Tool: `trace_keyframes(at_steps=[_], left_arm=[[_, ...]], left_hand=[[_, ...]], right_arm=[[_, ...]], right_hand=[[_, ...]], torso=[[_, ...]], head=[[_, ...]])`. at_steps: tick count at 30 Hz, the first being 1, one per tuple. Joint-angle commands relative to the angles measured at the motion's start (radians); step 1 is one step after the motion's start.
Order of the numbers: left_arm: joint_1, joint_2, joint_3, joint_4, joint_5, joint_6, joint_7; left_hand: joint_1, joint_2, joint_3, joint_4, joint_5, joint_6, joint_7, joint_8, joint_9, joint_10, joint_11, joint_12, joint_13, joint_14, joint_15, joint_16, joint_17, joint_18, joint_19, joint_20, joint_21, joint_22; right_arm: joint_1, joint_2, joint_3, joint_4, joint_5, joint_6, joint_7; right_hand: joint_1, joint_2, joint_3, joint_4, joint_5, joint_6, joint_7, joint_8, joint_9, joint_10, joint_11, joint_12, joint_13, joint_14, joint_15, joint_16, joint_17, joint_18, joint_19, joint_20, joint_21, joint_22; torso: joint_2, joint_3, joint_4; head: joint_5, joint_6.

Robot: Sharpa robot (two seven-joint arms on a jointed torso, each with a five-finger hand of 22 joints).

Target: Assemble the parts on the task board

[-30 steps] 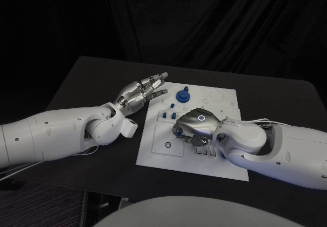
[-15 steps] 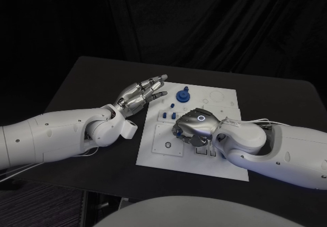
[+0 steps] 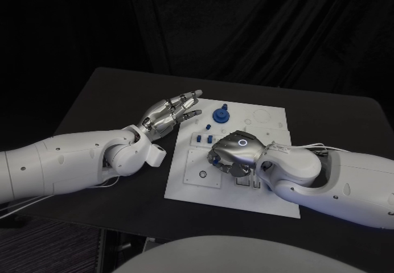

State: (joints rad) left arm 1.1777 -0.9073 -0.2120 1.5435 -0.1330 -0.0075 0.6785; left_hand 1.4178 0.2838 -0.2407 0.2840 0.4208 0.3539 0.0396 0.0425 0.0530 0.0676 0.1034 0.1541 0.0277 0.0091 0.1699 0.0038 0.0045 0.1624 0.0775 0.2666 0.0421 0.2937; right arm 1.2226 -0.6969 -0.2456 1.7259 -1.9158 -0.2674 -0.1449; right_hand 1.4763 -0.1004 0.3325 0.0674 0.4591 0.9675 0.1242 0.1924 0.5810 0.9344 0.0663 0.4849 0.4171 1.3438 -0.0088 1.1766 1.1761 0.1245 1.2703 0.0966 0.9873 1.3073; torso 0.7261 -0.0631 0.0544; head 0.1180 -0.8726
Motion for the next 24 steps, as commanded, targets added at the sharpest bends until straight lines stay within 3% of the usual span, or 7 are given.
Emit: trace_keyframes(at_steps=[1, 24], left_arm=[[-0.002, 0.003, 0.001, -0.001, 0.004, 0.011, 0.034], [-0.003, 0.008, 0.001, -0.008, 0.004, 0.015, 0.029]], left_hand=[[0.009, 0.002, 0.005, 0.001, 0.006, -0.002, 0.006, -0.001, 0.001, -0.008, -0.001, -0.003, -0.001, 0.001, 0.005, 0.000, -0.001, 0.013, 0.000, 0.009, 0.005, -0.001], [0.011, 0.002, 0.006, 0.001, 0.006, -0.002, 0.007, -0.001, 0.001, -0.009, -0.001, -0.003, -0.001, 0.001, 0.005, 0.000, -0.001, 0.013, 0.000, 0.010, 0.005, -0.002]], right_arm=[[-0.004, -0.002, -0.001, 0.000, -0.008, 0.013, -0.015], [-0.004, 0.004, -0.001, -0.007, 0.038, 0.022, -0.011]], right_hand=[[-0.012, 0.001, -0.002, 0.006, -0.005, -0.005, -0.002, -0.005, -0.001, 0.002, 0.000, -0.007, -0.001, -0.001, -0.009, -0.001, -0.001, -0.010, 0.004, -0.004, 0.001, 0.113], [-0.013, 0.002, -0.001, 0.007, -0.007, -0.007, -0.002, -0.008, -0.003, -0.001, -0.001, -0.011, -0.003, 0.000, -0.011, 0.001, 0.001, -0.009, 0.003, -0.005, 0.000, 0.112]], torso=[[0.000, 0.0002, -0.0001], [0.000, 0.0011, -0.0005]], head=[[-0.001, 0.000], [0.001, 0.000]])
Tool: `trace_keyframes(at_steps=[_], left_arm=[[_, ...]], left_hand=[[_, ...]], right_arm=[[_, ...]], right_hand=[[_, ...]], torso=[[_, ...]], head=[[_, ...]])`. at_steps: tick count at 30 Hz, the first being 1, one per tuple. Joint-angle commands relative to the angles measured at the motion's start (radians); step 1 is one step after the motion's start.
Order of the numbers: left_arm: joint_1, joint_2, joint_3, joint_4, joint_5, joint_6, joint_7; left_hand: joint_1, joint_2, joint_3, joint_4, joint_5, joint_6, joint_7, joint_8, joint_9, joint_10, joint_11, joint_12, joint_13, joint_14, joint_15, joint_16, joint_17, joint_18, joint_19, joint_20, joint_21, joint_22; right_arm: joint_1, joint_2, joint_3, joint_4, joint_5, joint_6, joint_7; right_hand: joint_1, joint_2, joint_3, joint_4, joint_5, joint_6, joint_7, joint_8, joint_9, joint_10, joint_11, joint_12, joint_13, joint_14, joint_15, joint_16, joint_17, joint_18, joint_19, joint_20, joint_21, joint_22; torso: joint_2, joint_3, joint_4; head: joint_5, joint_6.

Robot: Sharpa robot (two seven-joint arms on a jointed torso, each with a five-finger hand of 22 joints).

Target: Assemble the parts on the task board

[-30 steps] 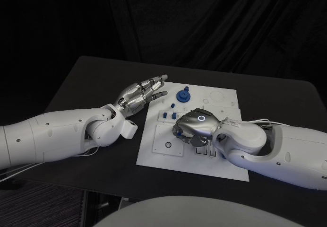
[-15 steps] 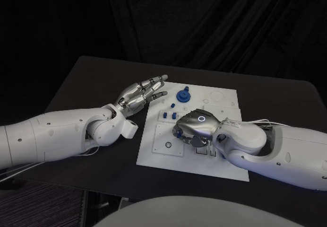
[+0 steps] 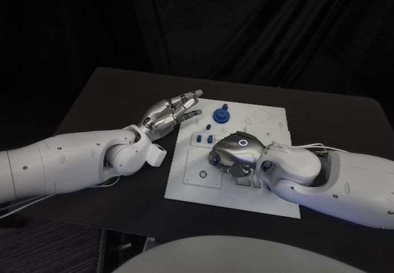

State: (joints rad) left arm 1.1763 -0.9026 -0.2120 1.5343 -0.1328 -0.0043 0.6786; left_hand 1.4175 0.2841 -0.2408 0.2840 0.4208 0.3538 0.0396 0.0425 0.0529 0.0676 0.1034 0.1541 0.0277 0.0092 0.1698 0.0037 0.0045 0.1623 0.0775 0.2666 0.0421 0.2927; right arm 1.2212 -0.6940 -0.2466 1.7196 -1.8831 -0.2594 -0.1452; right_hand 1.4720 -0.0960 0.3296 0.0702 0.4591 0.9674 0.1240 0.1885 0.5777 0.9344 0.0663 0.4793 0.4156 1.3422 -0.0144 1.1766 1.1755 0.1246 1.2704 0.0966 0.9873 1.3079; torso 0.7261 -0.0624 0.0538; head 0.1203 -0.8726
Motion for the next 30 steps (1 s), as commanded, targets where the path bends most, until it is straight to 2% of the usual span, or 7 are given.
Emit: trace_keyframes(at_steps=[1, 4, 7, 10, 14, 15, 30], left_arm=[[-0.002, 0.003, 0.001, 0.001, 0.004, 0.013, 0.029], [-0.002, 0.005, 0.001, 0.000, 0.004, 0.014, 0.029], [-0.002, 0.005, 0.001, 0.000, 0.004, 0.015, 0.028], [-0.003, 0.005, 0.001, 0.000, 0.004, 0.015, 0.028], [-0.003, 0.005, 0.001, 0.000, 0.004, 0.015, 0.028], [-0.003, 0.005, 0.001, 0.000, 0.004, 0.015, 0.028], [-0.005, 0.000, 0.001, 0.002, 0.004, 0.015, 0.029]], left_hand=[[0.012, 0.002, 0.007, 0.001, 0.007, -0.003, 0.008, -0.001, 0.001, -0.009, 0.000, -0.003, -0.001, 0.001, 0.005, 0.000, -0.001, 0.013, 0.000, 0.010, 0.005, -0.001], [0.015, 0.002, 0.008, 0.000, 0.009, -0.003, 0.009, -0.001, 0.001, -0.010, 0.000, -0.003, -0.001, 0.001, 0.005, 0.000, -0.001, 0.013, 0.000, 0.010, 0.005, -0.001], [0.017, 0.002, 0.010, -0.001, 0.011, -0.003, 0.010, -0.001, 0.001, -0.010, 0.000, -0.003, -0.001, 0.001, 0.006, 0.000, -0.001, 0.013, 0.000, 0.010, 0.005, -0.001], [0.019, 0.002, 0.011, -0.002, 0.012, -0.003, 0.010, -0.001, 0.001, -0.010, 0.000, -0.003, -0.001, 0.001, 0.006, 0.000, -0.001, 0.013, 0.000, 0.010, 0.005, -0.002], [0.019, 0.002, 0.011, -0.002, 0.012, -0.003, 0.010, -0.001, 0.001, -0.010, 0.000, -0.003, -0.001, 0.001, 0.006, 0.000, -0.001, 0.013, 0.000, 0.010, 0.005, -0.002], [0.019, 0.002, 0.011, -0.002, 0.012, -0.003, 0.010, -0.001, 0.001, -0.010, 0.000, -0.003, -0.001, 0.001, 0.006, 0.000, -0.001, 0.013, 0.000, 0.010, 0.005, -0.002], [0.023, 0.002, 0.013, -0.003, 0.014, -0.003, 0.012, -0.001, 0.001, -0.012, -0.001, -0.005, -0.001, 0.000, 0.006, 0.000, -0.001, 0.013, 0.000, 0.010, 0.005, -0.003]], right_arm=[[-0.003, 0.002, 0.000, -0.002, 0.005, 0.016, -0.010], [-0.003, 0.004, 0.000, -0.006, 0.005, 0.021, -0.011], [-0.004, 0.006, 0.000, -0.009, 0.005, 0.025, -0.012], [-0.006, 0.009, 0.000, -0.011, 0.005, 0.029, -0.011], [-0.008, 0.011, 0.000, -0.012, 0.005, 0.032, -0.010], [-0.008, 0.011, 0.000, -0.012, 0.005, 0.032, -0.010], [-0.009, -0.014, 0.000, 0.001, 0.007, -0.060, -0.011]], right_hand=[[-0.009, -0.002, 0.002, 0.004, -0.007, -0.007, -0.002, -0.005, 0.001, -0.001, -0.001, -0.006, -0.001, 0.002, -0.005, 0.001, 0.001, -0.009, 0.002, -0.005, -0.001, 0.112], [-0.010, -0.003, 0.002, 0.004, -0.010, -0.011, -0.002, -0.009, -0.001, -0.005, -0.001, -0.010, -0.003, 0.001, -0.005, 0.000, -0.001, -0.009, 0.002, -0.006, -0.003, 0.111], [-0.018, -0.006, 0.002, 0.010, -0.066, -0.042, -0.003, -0.037, -0.015, -0.028, 0.004, -0.027, -0.007, -0.004, -0.002, -0.005, -0.008, -0.009, -0.003, -0.005, -0.013, 0.109], [-0.032, -0.017, 0.001, 0.023, -0.123, -0.109, -0.020, -0.088, -0.048, -0.066, 0.013, -0.044, -0.009, -0.011, 0.005, -0.012, -0.017, -0.007, -0.010, 0.001, -0.029, 0.105], [-0.041, -0.025, -0.002, 0.032, -0.150, -0.131, -0.032, -0.108, -0.067, -0.086, 0.019, -0.048, -0.007, -0.015, 0.009, -0.015, -0.021, -0.006, -0.012, 0.005, -0.038, 0.103], [-0.055, -0.033, -0.013, 0.043, -0.190, -0.161, -0.045, -0.124, -0.086, -0.118, 0.026, -0.054, -0.004, -0.019, 0.015, -0.017, -0.026, -0.005, -0.015, 0.009, -0.049, 0.101], [-0.054, -0.035, -0.057, 0.053, -0.222, -0.226, -0.070, -0.122, -0.149, -0.231, 0.037, -0.033, 0.027, -0.032, 0.024, -0.022, -0.040, -0.001, -0.021, 0.021, -0.087, 0.096]], torso=[[0.000, 0.0001, 0.0005], [0.000, -0.0008, 0.0014], [0.000, -0.0001, 0.0006], [0.000, 0.0001, -0.0001], [0.000, -0.0004, 0.0007], [0.000, -0.0002, 0.0005], [0.001, 0.0003, 0.0004]], head=[[-0.001, 0.000], [-0.002, 0.000], [-0.002, 0.000], [-0.002, 0.000], [-0.003, 0.000], [-0.003, 0.000], [-0.014, 0.000]])
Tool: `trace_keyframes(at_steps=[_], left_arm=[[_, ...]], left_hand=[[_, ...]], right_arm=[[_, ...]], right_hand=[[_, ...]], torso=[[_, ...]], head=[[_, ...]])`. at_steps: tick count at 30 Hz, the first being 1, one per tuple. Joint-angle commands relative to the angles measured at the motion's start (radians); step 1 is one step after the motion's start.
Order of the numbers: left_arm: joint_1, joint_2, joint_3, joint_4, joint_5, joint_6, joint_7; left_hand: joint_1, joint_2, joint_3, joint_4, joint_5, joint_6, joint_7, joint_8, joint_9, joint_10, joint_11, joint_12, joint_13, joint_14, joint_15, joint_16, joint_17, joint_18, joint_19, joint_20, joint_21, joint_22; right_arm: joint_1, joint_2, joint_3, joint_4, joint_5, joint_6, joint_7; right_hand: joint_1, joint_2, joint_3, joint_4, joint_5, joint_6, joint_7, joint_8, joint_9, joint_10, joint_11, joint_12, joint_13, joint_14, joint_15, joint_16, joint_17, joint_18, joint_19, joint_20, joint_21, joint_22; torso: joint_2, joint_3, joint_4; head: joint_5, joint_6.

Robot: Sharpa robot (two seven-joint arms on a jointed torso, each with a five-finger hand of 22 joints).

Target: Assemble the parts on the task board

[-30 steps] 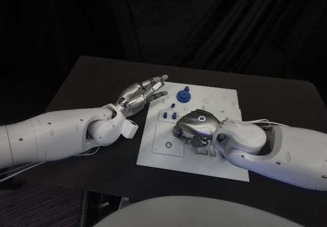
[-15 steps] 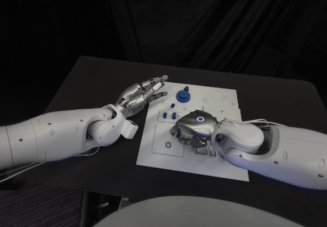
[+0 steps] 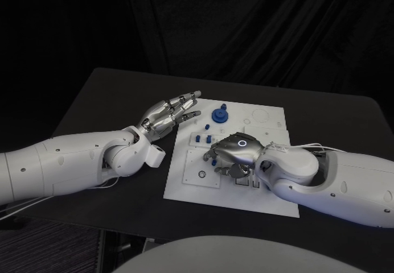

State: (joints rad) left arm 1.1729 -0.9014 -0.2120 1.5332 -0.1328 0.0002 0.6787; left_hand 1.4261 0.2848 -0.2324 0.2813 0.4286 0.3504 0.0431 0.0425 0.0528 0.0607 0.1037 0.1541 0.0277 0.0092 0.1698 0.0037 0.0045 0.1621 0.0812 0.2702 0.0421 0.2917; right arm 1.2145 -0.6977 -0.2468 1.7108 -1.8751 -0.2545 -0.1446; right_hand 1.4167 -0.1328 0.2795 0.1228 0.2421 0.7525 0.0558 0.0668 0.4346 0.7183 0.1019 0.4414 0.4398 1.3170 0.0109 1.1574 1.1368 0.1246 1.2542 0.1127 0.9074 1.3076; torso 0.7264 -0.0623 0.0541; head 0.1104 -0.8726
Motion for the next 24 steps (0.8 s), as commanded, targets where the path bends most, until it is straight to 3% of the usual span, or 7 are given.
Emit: trace_keyframes(at_steps=[1, 3, 6, 11, 17, 22, 24], left_arm=[[-0.002, -0.001, 0.001, 0.004, 0.004, 0.010, 0.029], [-0.002, -0.004, 0.001, 0.006, 0.004, 0.007, 0.030], [-0.002, -0.010, 0.001, 0.010, 0.004, 0.001, 0.033], [-0.002, -0.021, 0.001, 0.016, 0.004, -0.010, 0.035], [-0.002, -0.027, 0.001, 0.017, 0.004, -0.016, 0.035], [-0.002, -0.027, 0.001, 0.016, 0.004, -0.015, 0.036], [-0.002, -0.027, 0.001, 0.015, 0.004, -0.013, 0.037]], left_hand=[[0.014, 0.001, 0.005, 0.000, 0.006, 0.001, 0.008, -0.001, 0.001, -0.005, -0.002, -0.005, -0.001, 0.000, 0.006, 0.000, -0.001, 0.013, -0.003, 0.007, 0.005, -0.002], [0.014, 0.001, 0.005, 0.000, 0.006, 0.002, 0.008, -0.001, 0.001, -0.005, -0.002, -0.005, -0.001, 0.000, 0.006, 0.000, -0.001, 0.013, -0.003, 0.007, 0.005, -0.001], [0.015, 0.000, 0.005, 0.001, 0.006, 0.005, 0.010, 0.000, 0.002, -0.004, -0.002, -0.003, -0.001, -0.001, 0.002, -0.001, -0.001, 0.013, -0.004, 0.005, 0.005, -0.003], [0.016, -0.002, 0.004, 0.002, 0.007, 0.010, 0.010, 0.001, 0.003, -0.003, -0.003, 0.000, 0.000, -0.001, -0.001, -0.001, -0.001, 0.014, -0.003, 0.004, 0.005, -0.003], [0.016, -0.002, 0.004, 0.002, 0.007, 0.012, 0.010, 0.001, 0.003, -0.003, -0.003, 0.001, 0.000, 0.000, -0.001, 0.000, -0.001, 0.014, -0.003, 0.003, 0.005, -0.003], [0.016, -0.003, 0.004, 0.002, 0.007, 0.013, 0.010, 0.001, 0.004, -0.002, -0.003, 0.002, 0.000, 0.000, -0.002, 0.000, -0.001, 0.014, -0.003, 0.003, 0.005, -0.003], [0.016, -0.003, 0.004, 0.002, 0.007, 0.013, 0.010, 0.001, 0.004, -0.002, -0.003, 0.002, 0.000, 0.000, -0.002, 0.000, -0.001, 0.014, -0.003, 0.003, 0.005, -0.003]], right_arm=[[-0.001, -0.015, 0.001, 0.012, 0.001, -0.074, -0.011], [0.006, -0.031, 0.002, 0.021, 0.021, -0.101, -0.008], [0.035, -0.060, 0.002, 0.029, 0.083, -0.122, -0.004], [0.096, -0.129, 0.002, 0.042, 0.156, -0.115, -0.006], [0.147, -0.224, 0.001, 0.050, 0.188, -0.096, -0.020], [0.156, -0.265, 0.000, 0.043, 0.194, -0.064, -0.012], [0.155, -0.272, 0.000, 0.038, 0.195, -0.052, -0.013]], right_hand=[[0.002, 0.002, -0.011, 0.001, -0.005, -0.012, -0.004, 0.000, -0.010, -0.027, 0.002, 0.006, 0.004, -0.007, 0.000, -0.002, -0.002, -0.001, -0.004, 0.005, -0.007, 0.097], [0.002, 0.003, -0.017, 0.003, -0.005, -0.012, -0.004, 0.001, -0.015, -0.043, 0.004, 0.007, 0.005, -0.007, 0.000, -0.002, -0.002, -0.001, -0.003, 0.006, -0.009, 0.097], [0.008, 0.008, -0.032, 0.007, 0.003, 0.001, -0.005, 0.007, -0.026, -0.103, 0.003, -0.011, -0.008, 0.002, 0.000, 0.010, 0.004, -0.003, 0.009, 0.006, 0.002, 0.101], [0.015, 0.018, -0.049, 0.015, 0.016, -0.012, 0.009, 0.000, -0.054, -0.141, 0.008, -0.039, -0.046, 0.026, 0.000, 0.038, 0.025, -0.010, 0.036, 0.006, 0.038, 0.112], [-0.002, 0.025, -0.076, 0.043, -0.010, -0.016, 0.005, 0.002, -0.084, -0.130, 0.009, -0.050, -0.085, 0.036, 0.002, 0.054, 0.036, -0.014, 0.050, 0.007, 0.059, 0.117], [-0.015, 0.038, -0.097, 0.072, -0.013, 0.023, 0.006, 0.015, -0.109, -0.074, 0.007, -0.047, -0.121, 0.085, -0.001, 0.123, 0.098, -0.031, 0.105, 0.005, 0.164, 0.142], [-0.014, 0.040, -0.103, 0.080, -0.020, 0.042, -0.010, 0.016, -0.124, -0.048, -0.004, -0.057, -0.145, 0.115, -0.011, 0.163, 0.136, -0.043, 0.141, -0.003, 0.237, 0.158]], torso=[[0.001, 0.0004, -0.0002], [0.000, 0.0004, -0.0004], [0.001, 0.0004, -0.0005], [0.000, 0.0010, -0.0007], [-0.001, 0.0010, 0.0016], [-0.001, 0.0011, 0.0009], [0.000, 0.0001, 0.0007]], head=[[-0.004, 0.000], [-0.003, 0.000], [-0.003, 0.000], [-0.009, 0.000], [-0.018, 0.000], [-0.021, 0.000], [-0.025, 0.000]])
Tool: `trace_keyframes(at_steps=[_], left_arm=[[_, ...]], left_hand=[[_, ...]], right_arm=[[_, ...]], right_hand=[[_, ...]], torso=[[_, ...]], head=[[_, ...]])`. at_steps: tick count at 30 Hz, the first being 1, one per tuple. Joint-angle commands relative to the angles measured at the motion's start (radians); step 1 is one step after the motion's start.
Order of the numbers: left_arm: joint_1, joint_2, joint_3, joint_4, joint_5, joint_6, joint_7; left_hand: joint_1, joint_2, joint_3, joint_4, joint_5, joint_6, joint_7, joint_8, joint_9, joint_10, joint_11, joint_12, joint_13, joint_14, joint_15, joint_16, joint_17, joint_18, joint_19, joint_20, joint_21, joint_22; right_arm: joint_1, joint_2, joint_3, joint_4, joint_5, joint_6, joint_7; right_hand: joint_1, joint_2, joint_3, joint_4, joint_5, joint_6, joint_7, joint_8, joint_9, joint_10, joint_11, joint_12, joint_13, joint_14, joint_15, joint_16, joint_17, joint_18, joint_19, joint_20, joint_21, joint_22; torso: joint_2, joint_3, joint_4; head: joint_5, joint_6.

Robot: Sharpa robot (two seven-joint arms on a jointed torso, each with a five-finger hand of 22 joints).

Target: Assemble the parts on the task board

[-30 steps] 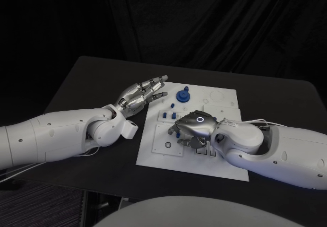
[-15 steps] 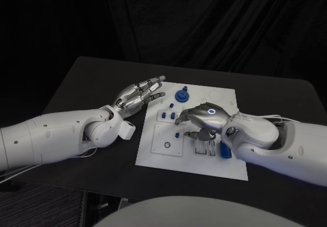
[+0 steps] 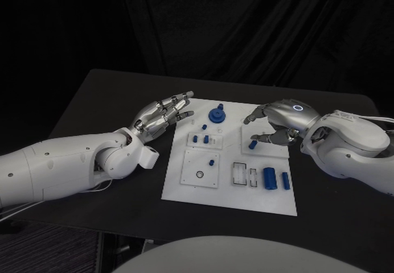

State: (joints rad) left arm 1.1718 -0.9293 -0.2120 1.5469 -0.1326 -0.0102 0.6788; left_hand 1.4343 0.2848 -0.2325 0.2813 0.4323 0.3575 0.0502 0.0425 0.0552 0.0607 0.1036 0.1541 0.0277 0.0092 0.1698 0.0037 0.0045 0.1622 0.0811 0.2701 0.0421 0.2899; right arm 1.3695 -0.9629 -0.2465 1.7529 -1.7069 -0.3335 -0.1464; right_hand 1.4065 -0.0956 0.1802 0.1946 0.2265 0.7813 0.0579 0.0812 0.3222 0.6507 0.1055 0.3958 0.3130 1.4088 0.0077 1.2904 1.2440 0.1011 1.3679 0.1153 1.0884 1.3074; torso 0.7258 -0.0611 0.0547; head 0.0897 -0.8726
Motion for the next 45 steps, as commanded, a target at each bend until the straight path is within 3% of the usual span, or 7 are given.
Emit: trace_keyframes(at_steps=[1, 4, 10, 16, 25, 37, 45], left_arm=[[-0.001, 0.001, 0.001, 0.002, 0.004, -0.003, 0.038], [-0.001, 0.001, 0.001, 0.001, 0.004, -0.002, 0.039], [-0.002, -0.001, 0.001, 0.000, 0.004, -0.001, 0.039], [-0.003, -0.003, 0.001, 0.000, 0.004, 0.001, 0.039], [-0.006, -0.001, 0.001, -0.001, 0.004, 0.006, 0.038], [-0.007, -0.001, 0.001, -0.002, 0.004, 0.010, 0.034], [-0.008, -0.001, 0.001, -0.001, 0.004, 0.012, 0.031]], left_hand=[[0.008, -0.003, 0.004, 0.002, 0.003, 0.006, 0.003, 0.001, 0.001, -0.002, -0.003, 0.002, 0.000, 0.000, -0.002, 0.000, -0.001, 0.014, -0.003, 0.003, 0.005, -0.002], [0.008, -0.003, 0.004, 0.002, 0.003, 0.006, 0.003, 0.001, 0.001, -0.002, -0.003, 0.001, 0.000, 0.000, -0.002, 0.000, -0.001, 0.014, -0.003, 0.003, 0.005, -0.001], [0.009, -0.003, 0.004, 0.002, 0.004, 0.007, 0.003, 0.002, 0.001, -0.002, -0.004, 0.003, 0.000, 0.000, -0.003, 0.000, -0.001, 0.014, -0.003, 0.003, 0.005, -0.002], [0.009, -0.003, 0.004, 0.002, 0.005, 0.007, 0.003, 0.002, 0.001, -0.002, -0.004, 0.002, 0.000, 0.000, -0.003, 0.000, -0.001, 0.014, -0.003, 0.003, 0.005, -0.001], [0.010, -0.002, 0.005, 0.002, 0.005, 0.005, 0.002, 0.001, 0.001, -0.002, -0.004, 0.002, 0.000, 0.000, -0.002, 0.000, -0.001, 0.015, -0.003, 0.003, 0.005, -0.001], [0.019, 0.001, 0.010, -0.001, 0.010, 0.004, 0.001, 0.000, 0.001, -0.002, -0.001, 0.003, 0.000, 0.000, 0.001, 0.000, -0.001, 0.015, -0.003, 0.006, 0.006, -0.002], [0.024, 0.001, 0.014, -0.004, 0.014, 0.005, 0.002, 0.000, 0.001, -0.003, -0.001, 0.003, 0.000, 0.000, 0.002, 0.000, -0.001, 0.015, -0.002, 0.007, 0.006, -0.003]], right_arm=[[-0.001, -0.009, 0.000, -0.007, 0.027, 0.031, -0.012], [-0.010, -0.011, -0.001, -0.019, 0.028, 0.037, -0.012], [-0.027, -0.006, -0.001, -0.041, 0.029, 0.038, -0.012], [-0.038, 0.000, -0.001, -0.048, 0.029, 0.035, -0.009], [-0.053, 0.007, -0.001, -0.050, 0.029, 0.043, -0.001], [-0.086, 0.027, -0.001, -0.067, 0.029, 0.036, 0.017], [-0.099, 0.037, -0.001, -0.078, 0.029, 0.041, 0.017]], right_hand=[[-0.003, 0.003, -0.005, 0.009, -0.005, 0.012, -0.015, 0.000, -0.016, 0.023, -0.009, -0.014, -0.023, 0.025, -0.008, 0.033, 0.031, -0.020, 0.030, -0.007, 0.061, 0.159], [-0.005, 0.001, -0.014, 0.016, -0.020, 0.004, -0.019, -0.012, -0.033, 0.038, -0.007, -0.028, -0.045, 0.031, -0.009, 0.039, 0.035, -0.022, 0.036, -0.009, 0.074, 0.161], [-0.010, 0.002, -0.028, 0.028, -0.041, -0.006, 0.009, -0.015, -0.056, 0.076, -0.004, -0.030, -0.065, 0.027, -0.006, 0.033, 0.026, -0.021, 0.032, -0.007, 0.070, 0.159], [-0.016, 0.003, -0.036, 0.037, -0.049, -0.004, 0.018, -0.015, -0.064, 0.100, -0.001, -0.025, -0.070, 0.027, -0.005, 0.033, 0.025, -0.022, 0.032, -0.006, 0.073, 0.160], [-0.003, 0.002, -0.036, 0.031, -0.042, -0.009, 0.023, -0.016, -0.073, 0.121, -0.002, -0.024, -0.075, 0.027, -0.005, 0.033, 0.024, -0.022, 0.033, -0.005, 0.078, 0.160], [0.049, 0.012, -0.015, 0.010, 0.015, 0.060, 0.027, 0.007, -0.079, 0.195, -0.008, -0.034, -0.100, 0.034, -0.010, 0.039, 0.028, -0.025, 0.040, -0.009, 0.099, 0.165], [0.084, 0.007, 0.026, 0.007, 0.062, 0.111, 0.029, 0.017, -0.074, 0.277, -0.015, -0.046, -0.121, 0.039, -0.009, 0.043, 0.031, -0.027, 0.044, -0.010, 0.112, 0.167]], torso=[[0.000, -0.0016, 0.0012], [0.000, -0.0017, 0.0024], [0.002, 0.0001, -0.0027], [0.003, 0.0030, -0.0066], [0.002, 0.0022, -0.0020], [0.000, -0.0002, -0.0060], [0.001, 0.0005, -0.0014]], head=[[-0.008, 0.000], [-0.018, 0.000], [-0.015, 0.000], [-0.012, 0.000], [-0.020, 0.000], [-0.013, 0.000], [-0.015, 0.000]])
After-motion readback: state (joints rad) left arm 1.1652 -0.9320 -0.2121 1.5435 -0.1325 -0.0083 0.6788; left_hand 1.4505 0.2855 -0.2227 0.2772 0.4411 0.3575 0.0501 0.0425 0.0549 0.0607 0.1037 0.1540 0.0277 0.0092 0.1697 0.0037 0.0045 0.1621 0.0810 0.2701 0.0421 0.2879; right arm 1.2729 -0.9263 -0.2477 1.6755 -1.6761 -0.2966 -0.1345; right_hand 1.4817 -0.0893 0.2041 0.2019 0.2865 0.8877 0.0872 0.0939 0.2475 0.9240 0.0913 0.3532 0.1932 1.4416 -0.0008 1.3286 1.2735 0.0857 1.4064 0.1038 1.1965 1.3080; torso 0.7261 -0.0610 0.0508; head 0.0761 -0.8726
